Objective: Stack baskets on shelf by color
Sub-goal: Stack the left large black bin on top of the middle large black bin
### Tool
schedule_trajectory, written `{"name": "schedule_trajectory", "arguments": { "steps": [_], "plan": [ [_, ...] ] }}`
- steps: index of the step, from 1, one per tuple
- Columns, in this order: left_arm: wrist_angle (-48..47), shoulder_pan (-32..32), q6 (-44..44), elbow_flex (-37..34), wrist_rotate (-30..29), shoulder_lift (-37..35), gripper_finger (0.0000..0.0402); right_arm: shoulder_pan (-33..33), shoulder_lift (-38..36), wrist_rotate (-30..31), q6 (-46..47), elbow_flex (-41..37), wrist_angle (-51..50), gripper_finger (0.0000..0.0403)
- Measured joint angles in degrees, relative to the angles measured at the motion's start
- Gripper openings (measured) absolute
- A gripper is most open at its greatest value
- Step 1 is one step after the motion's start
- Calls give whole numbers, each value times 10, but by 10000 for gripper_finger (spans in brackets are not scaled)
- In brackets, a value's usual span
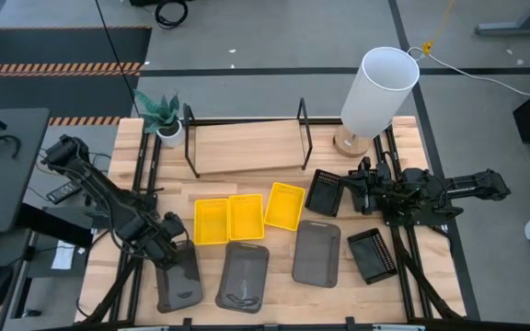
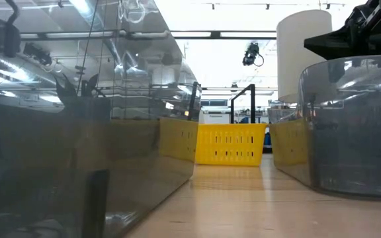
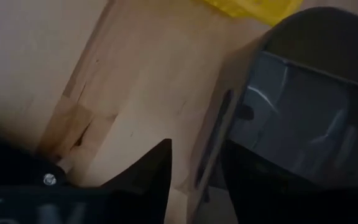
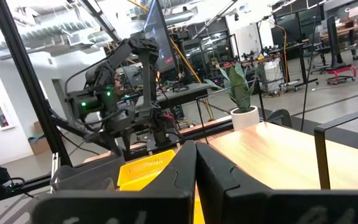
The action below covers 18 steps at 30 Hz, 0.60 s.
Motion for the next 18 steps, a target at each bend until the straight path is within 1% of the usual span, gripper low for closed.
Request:
{"name": "schedule_trajectory", "arguments": {
  "steps": [7, 12, 18],
  "plan": [
    [54, 0, 0, -36, 1, 10, 142, 0, 0, 0, 0, 0, 0, 16],
    [61, 1, 0, -43, 5, 27, 140, 0, 0, 0, 0, 0, 0, 16],
    [71, 1, 0, -43, 26, 39, 113, 0, 0, 0, 0, 0, 0, 16]
  ]
}}
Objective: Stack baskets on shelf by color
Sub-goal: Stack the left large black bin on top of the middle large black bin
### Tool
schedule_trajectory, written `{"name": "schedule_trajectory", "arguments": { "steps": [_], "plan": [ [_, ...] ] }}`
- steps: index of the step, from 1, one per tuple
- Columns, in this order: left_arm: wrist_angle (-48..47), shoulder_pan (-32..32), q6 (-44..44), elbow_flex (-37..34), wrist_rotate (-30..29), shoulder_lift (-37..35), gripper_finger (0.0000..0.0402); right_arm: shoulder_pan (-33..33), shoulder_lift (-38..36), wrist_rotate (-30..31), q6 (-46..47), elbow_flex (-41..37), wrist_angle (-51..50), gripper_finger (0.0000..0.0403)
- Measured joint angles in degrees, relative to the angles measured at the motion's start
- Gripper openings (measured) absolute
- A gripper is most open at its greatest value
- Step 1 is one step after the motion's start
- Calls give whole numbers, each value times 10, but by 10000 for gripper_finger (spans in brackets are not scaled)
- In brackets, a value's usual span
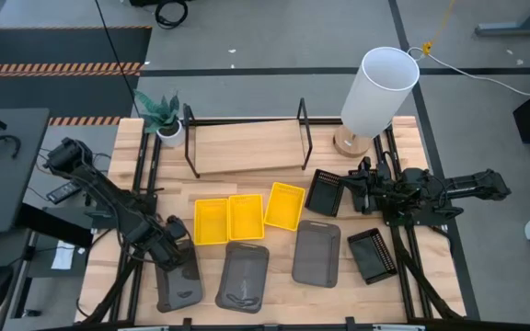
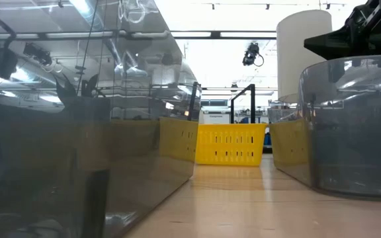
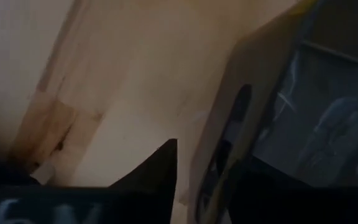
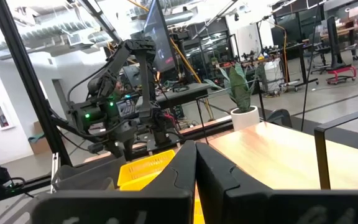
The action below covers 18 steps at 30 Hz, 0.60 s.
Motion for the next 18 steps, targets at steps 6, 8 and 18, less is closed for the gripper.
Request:
{"name": "schedule_trajectory", "arguments": {
  "steps": [6, 8, 18],
  "plan": [
    [14, 0, 2, 0, 16, 9, 43, 0, 0, 0, 0, 0, 0, 16],
    [15, 0, 3, 1, 25, 10, 15, 0, 0, 0, 0, 0, 0, 16],
    [29, 0, 1, 1, 64, 10, 5, 0, 0, 0, 0, 0, 0, 16]
  ]
}}
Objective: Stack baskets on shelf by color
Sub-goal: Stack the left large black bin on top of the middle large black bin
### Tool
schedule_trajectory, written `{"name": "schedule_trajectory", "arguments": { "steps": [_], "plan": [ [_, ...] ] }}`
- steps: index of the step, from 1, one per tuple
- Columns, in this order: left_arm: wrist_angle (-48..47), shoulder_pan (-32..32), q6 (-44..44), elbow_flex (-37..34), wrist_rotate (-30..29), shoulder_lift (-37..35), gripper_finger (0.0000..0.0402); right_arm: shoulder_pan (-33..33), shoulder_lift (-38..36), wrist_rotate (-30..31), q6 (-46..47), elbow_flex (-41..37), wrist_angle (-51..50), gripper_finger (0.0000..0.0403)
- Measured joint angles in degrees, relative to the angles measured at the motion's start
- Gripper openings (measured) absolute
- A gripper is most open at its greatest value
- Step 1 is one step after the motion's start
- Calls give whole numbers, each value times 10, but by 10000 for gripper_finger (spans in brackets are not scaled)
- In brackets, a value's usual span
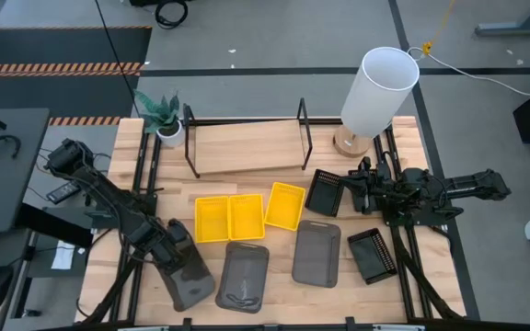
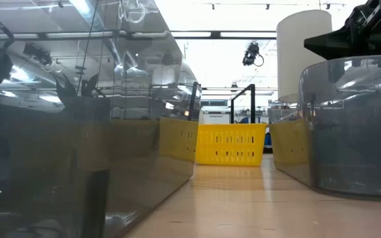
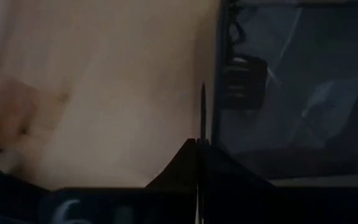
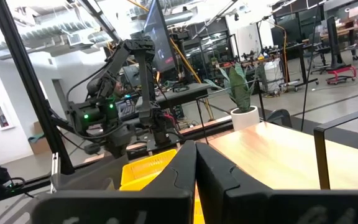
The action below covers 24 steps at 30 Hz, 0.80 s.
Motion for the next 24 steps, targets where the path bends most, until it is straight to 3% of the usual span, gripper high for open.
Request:
{"name": "schedule_trajectory", "arguments": {
  "steps": [4, 9, 18, 24],
  "plan": [
    [5, -1, 8, 11, 45, 0, 5, 0, 0, 0, 0, 0, 0, 16],
    [-10, 0, 23, 54, 57, 0, 5, 0, 0, 0, 0, 0, 0, 16],
    [-124, 3, 24, 155, 92, -1, 5, 0, 0, 0, 0, 0, 0, 16],
    [-188, 50, 36, 237, 84, -1, 5, 0, 0, 0, 0, 0, 0, 16]
  ]
}}
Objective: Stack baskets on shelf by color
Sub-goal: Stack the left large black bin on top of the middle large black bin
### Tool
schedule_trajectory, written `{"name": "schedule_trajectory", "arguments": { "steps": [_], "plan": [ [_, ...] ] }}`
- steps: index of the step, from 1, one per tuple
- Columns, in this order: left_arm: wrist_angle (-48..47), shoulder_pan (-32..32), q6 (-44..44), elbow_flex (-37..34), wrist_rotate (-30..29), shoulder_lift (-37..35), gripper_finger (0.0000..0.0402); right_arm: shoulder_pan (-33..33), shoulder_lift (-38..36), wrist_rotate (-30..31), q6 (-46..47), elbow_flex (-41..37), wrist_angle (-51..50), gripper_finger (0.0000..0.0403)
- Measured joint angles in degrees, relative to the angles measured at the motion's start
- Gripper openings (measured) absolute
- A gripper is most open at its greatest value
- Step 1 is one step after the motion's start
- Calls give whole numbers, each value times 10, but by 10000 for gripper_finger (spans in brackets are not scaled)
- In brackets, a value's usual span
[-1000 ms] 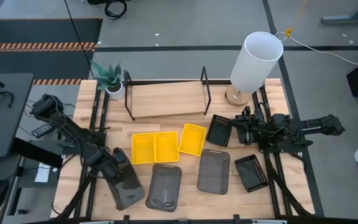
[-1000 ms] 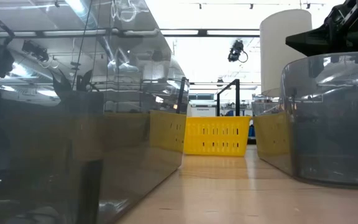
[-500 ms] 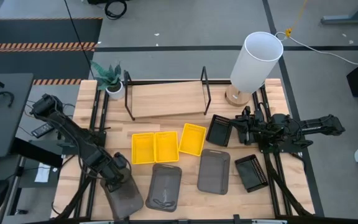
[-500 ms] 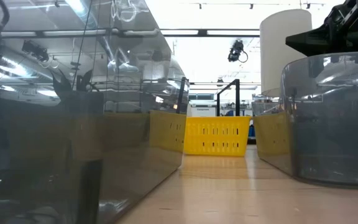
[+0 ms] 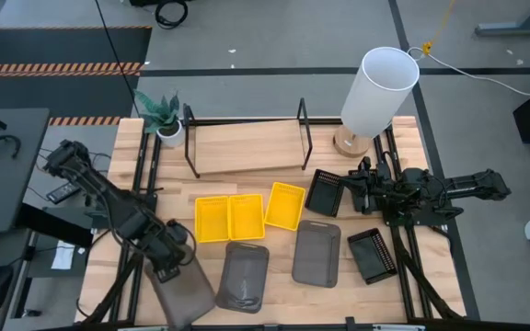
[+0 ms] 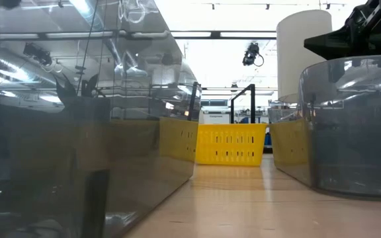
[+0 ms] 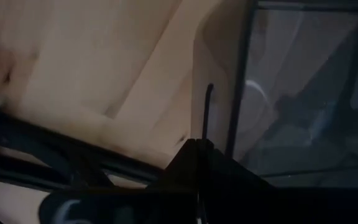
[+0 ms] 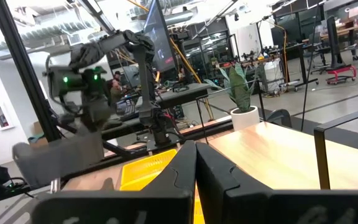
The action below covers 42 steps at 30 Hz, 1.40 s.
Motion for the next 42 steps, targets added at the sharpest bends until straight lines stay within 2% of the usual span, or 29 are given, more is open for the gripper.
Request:
{"name": "schedule_trajectory", "arguments": {
  "steps": [10, 18, 24, 31, 42],
  "plan": [
    [-21, 115, 159, 76, -58, 1, 4, 0, 0, 0, 0, 0, 0, 16],
    [20, 181, 305, 80, -56, 35, 4, 0, 0, 0, 0, 0, 0, 16],
    [55, 202, 416, 89, -43, 91, 4, 0, 0, 0, 0, 0, 0, 16],
    [55, 216, 518, 161, -44, 158, 4, 0, 0, 0, 0, 0, 0, 16],
    [36, 212, 549, 240, -84, 228, 6, 0, 0, 0, 0, 0, 0, 16]
  ]
}}
